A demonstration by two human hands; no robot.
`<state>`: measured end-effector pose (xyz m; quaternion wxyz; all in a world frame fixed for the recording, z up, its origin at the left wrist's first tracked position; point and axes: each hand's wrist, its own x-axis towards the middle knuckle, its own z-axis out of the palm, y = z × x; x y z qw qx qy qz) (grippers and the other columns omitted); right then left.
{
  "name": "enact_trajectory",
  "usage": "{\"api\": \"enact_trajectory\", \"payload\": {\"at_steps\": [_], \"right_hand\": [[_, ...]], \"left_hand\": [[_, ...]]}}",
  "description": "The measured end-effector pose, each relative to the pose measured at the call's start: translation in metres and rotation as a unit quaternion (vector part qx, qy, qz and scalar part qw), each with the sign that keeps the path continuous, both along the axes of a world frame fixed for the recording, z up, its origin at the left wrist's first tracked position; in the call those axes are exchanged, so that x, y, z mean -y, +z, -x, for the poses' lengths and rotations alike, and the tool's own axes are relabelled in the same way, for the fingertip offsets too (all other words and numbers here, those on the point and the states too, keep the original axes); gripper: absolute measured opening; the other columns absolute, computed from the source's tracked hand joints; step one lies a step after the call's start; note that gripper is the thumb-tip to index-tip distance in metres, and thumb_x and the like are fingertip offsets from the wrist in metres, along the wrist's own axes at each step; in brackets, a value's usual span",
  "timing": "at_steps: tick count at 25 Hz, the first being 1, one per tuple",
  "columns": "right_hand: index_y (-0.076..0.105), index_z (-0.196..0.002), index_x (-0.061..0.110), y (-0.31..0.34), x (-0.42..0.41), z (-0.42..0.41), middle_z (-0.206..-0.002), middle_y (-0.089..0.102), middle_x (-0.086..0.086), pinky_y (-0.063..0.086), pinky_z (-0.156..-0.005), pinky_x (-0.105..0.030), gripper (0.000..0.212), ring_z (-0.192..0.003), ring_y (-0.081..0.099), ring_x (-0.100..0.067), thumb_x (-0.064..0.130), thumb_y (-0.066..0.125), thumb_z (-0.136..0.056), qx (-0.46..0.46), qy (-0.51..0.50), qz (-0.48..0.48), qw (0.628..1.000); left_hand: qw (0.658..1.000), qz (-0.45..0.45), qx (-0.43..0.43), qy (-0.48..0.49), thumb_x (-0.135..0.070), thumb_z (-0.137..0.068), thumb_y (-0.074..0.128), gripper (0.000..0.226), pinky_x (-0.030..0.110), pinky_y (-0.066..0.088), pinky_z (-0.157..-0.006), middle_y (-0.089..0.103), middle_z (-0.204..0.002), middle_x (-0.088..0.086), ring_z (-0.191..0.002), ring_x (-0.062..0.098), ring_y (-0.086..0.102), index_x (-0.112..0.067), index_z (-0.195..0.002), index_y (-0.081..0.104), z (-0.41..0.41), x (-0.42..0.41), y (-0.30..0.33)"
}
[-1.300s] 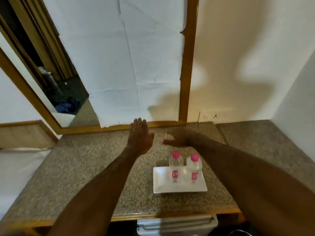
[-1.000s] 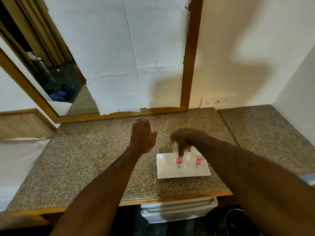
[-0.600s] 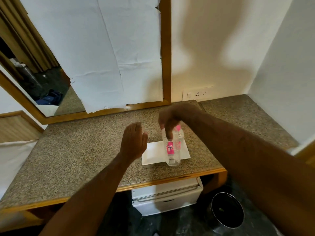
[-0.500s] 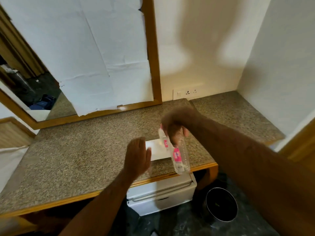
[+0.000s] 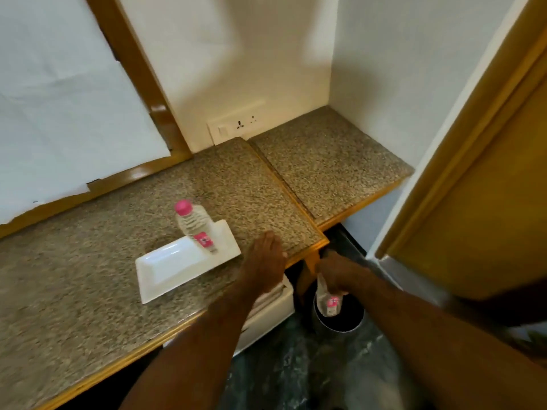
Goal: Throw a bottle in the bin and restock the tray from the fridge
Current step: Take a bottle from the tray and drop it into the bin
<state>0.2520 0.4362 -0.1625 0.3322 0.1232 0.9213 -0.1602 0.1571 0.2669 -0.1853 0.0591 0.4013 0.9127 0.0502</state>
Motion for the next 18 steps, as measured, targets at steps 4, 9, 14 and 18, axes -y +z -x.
{"api": "enact_trajectory", "payload": {"at_steps": [4,9,14,18], "right_hand": [[0.056,-0.123,0.012,-0.092,-0.021,-0.010,-0.131,0.048,-0.018,0.049,-0.099,-0.044,0.041,-0.117,0.054,-0.037,0.017,0.065,-0.083,-0.024,-0.034,-0.037,0.998],[0.041,-0.137,0.014,-0.183,-0.026,-0.013,-0.146,0.036,-0.019,0.042,-0.106,-0.045,0.051,-0.128,0.046,-0.037,0.018,0.058,-0.090,-0.018,-0.072,-0.051,0.996],[0.044,-0.137,0.014,-0.228,-0.038,-0.014,-0.142,0.043,-0.019,0.047,-0.101,-0.041,0.062,-0.122,0.053,-0.035,0.015,0.069,-0.080,-0.011,-0.148,-0.042,0.988],[0.032,-0.141,0.004,-0.250,-0.040,-0.029,-0.138,0.049,-0.023,0.042,-0.103,-0.043,0.066,-0.124,0.051,-0.037,0.012,0.064,-0.084,-0.072,-0.269,-0.034,0.960]], "left_hand": [[0.999,-0.005,-0.048,-0.018,-0.038,-0.098,0.028,0.059,0.052,0.026,-0.116,0.033,-0.152,0.023,-0.145,0.036,0.023,0.000,-0.143,0.028,0.024,-0.012,-0.045],[0.997,-0.047,-0.065,-0.016,-0.038,-0.097,0.025,0.058,0.052,0.028,-0.116,0.037,-0.150,0.022,-0.144,0.035,0.026,-0.001,-0.141,0.030,0.028,-0.010,-0.063],[0.996,-0.043,-0.077,-0.010,-0.038,-0.097,0.024,0.058,0.050,0.025,-0.118,0.033,-0.152,0.021,-0.144,0.035,0.024,-0.001,-0.142,0.029,0.027,-0.012,-0.059],[0.996,-0.036,-0.084,-0.004,-0.038,-0.097,0.022,0.059,0.050,0.024,-0.119,0.032,-0.153,0.021,-0.145,0.035,0.022,-0.001,-0.143,0.028,0.027,-0.013,-0.058]]}}
